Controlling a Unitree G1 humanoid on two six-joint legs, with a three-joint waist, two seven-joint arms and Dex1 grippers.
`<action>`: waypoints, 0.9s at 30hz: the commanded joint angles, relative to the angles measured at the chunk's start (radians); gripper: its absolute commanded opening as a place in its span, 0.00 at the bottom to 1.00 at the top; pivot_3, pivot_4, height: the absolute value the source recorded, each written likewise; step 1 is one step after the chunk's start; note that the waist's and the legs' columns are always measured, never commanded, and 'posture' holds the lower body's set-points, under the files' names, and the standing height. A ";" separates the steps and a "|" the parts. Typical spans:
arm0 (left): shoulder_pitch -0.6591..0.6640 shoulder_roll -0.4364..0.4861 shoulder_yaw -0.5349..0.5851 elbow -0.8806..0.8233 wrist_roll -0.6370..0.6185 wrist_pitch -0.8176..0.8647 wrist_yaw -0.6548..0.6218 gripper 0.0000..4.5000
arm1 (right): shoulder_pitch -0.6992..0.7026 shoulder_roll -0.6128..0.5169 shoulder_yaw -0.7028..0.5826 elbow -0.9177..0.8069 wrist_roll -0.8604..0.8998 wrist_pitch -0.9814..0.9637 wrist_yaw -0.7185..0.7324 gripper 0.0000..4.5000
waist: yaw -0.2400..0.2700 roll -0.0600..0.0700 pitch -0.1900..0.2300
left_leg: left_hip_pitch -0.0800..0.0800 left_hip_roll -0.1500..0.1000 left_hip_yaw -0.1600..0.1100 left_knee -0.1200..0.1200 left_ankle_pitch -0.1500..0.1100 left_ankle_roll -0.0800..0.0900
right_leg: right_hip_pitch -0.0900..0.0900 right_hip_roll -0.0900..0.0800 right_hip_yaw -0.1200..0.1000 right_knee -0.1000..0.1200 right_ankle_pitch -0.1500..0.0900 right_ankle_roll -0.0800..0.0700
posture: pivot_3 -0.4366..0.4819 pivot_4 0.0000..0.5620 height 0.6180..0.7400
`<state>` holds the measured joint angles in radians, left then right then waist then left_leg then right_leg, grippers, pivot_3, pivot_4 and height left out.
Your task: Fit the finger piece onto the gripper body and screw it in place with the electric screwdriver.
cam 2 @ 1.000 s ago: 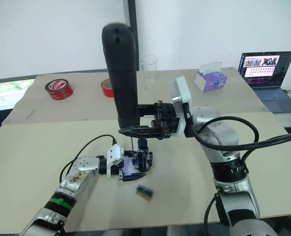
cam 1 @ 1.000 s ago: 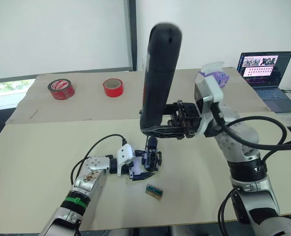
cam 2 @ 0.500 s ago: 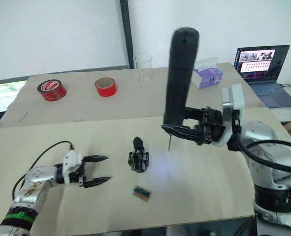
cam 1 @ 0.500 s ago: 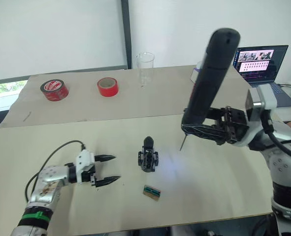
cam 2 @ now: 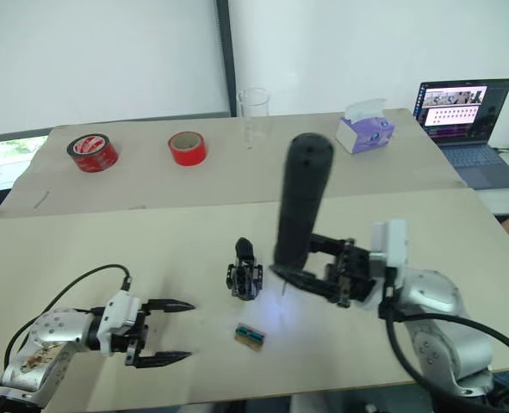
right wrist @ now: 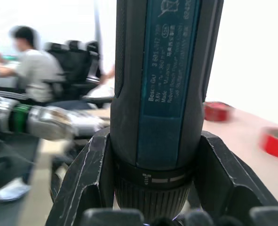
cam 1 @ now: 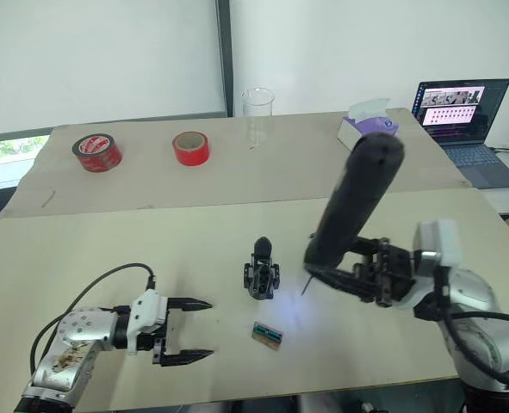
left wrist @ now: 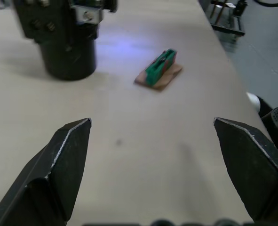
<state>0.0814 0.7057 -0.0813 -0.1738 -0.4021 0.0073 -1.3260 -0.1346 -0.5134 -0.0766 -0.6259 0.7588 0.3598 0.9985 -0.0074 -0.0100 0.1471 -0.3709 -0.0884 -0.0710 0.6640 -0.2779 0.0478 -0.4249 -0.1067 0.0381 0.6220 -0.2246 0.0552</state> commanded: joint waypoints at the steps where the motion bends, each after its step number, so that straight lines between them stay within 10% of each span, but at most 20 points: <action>1: -0.003 -0.019 -0.059 -0.091 0.059 0.024 0.071 0.97 | -0.017 0.030 0.086 -0.058 0.025 -0.008 0.003 0.43 | 0.000 0.000 0.000 | 0.000 0.000 0.000 0.000 0.000 0.000 | 0.000 0.000 0.000 0.000 0.000 0.000 | 0.48 0.27 1.00; 27: -0.051 -0.178 -0.284 0.097 0.266 -0.081 0.254 0.97 | 0.045 0.033 0.230 0.041 -0.141 -0.191 0.126 0.43 | 0.026 0.001 -0.001 | 0.005 -0.001 0.000 0.000 0.001 -0.001 | 0.004 0.004 -0.002 0.000 0.000 0.000 | 0.48 0.27 1.00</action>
<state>0.0087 0.5289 -0.3337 -0.1196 -0.1705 -0.0992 -1.0883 -0.0687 -0.4924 0.1532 -0.5583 0.6068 0.2143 1.1222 0.0189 -0.0086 0.1462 -0.3661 -0.0894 -0.0710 0.6644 -0.2765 0.0467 -0.4204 -0.1025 0.0364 0.6222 -0.2246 0.0554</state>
